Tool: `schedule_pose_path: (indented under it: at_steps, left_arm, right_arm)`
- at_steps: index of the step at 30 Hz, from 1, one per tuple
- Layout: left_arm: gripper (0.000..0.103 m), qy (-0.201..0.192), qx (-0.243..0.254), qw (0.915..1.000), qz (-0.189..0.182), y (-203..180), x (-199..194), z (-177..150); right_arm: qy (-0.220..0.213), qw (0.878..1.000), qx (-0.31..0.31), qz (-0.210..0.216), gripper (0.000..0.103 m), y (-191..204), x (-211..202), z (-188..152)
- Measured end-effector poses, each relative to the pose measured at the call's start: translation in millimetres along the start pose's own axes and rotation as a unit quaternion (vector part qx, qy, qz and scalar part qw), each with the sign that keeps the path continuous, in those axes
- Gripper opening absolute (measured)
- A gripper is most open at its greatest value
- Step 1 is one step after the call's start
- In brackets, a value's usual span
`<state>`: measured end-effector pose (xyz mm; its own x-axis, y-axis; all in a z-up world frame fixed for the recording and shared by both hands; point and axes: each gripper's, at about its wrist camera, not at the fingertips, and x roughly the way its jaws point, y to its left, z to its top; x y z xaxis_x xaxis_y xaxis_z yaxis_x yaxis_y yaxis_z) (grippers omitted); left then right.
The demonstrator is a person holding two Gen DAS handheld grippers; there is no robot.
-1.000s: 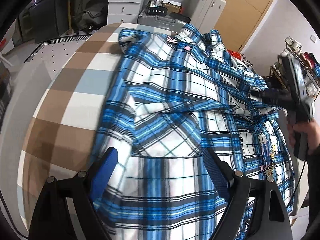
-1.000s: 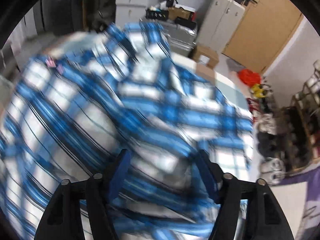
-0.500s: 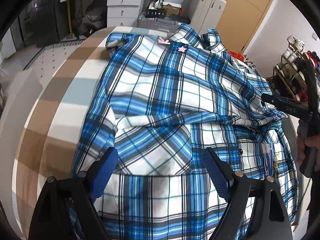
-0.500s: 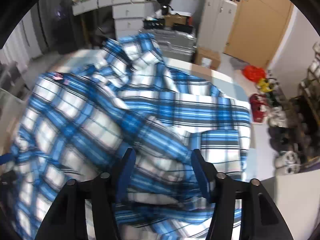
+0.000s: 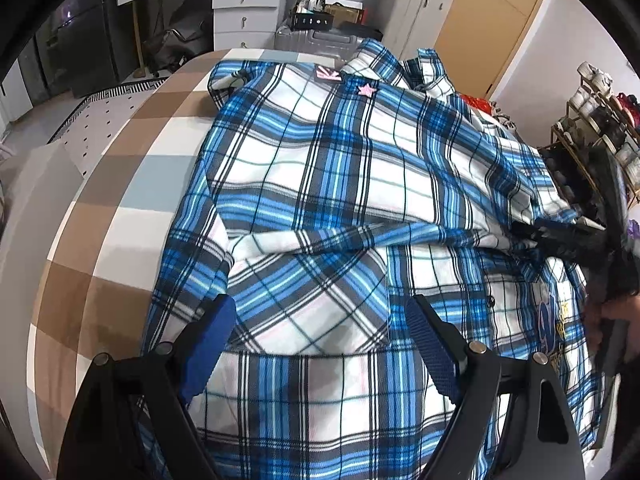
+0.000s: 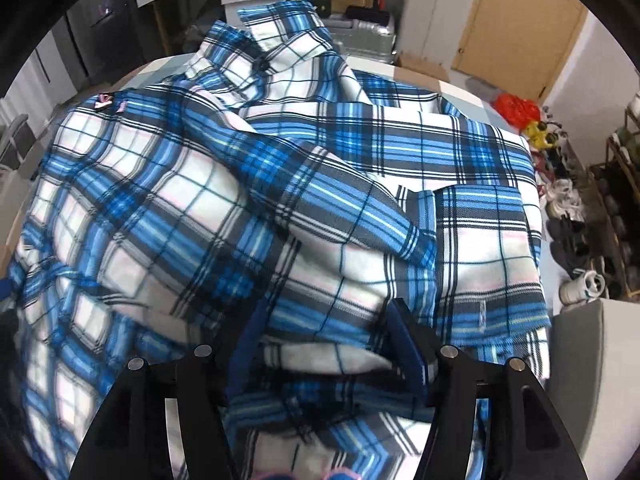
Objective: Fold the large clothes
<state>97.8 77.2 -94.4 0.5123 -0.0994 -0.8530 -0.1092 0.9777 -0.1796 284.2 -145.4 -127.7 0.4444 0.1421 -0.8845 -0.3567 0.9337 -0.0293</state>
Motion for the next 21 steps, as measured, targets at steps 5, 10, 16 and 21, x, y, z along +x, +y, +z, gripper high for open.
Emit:
schedule_pose_path:
  at_steps: [5,10,16,21]
  left_arm:
    - [0.084,-0.005,0.011,0.9998,-0.019,-0.5,-17.9,-6.1]
    - [0.084,-0.033,0.042,0.9986,0.005,2.1,-29.8,-9.5]
    - [0.084,-0.001,0.051,0.9987,0.002,13.4,-12.5,-7.0]
    - [0.084,0.006,0.082,0.9966,0.004,14.0,-6.6,-8.7]
  right_arm:
    - [-0.04,0.997,0.0,0.067,0.087,5.1,-53.1,44.1]
    - [-0.081,0.995,0.03,0.057,0.103,5.5,-65.9,133.6]
    - [-0.037,0.996,0.085,0.01,0.103,13.2,2.3,228.1]
    - [-0.012,0.997,0.058,-0.048,0.102,23.8,59.8,271.2]
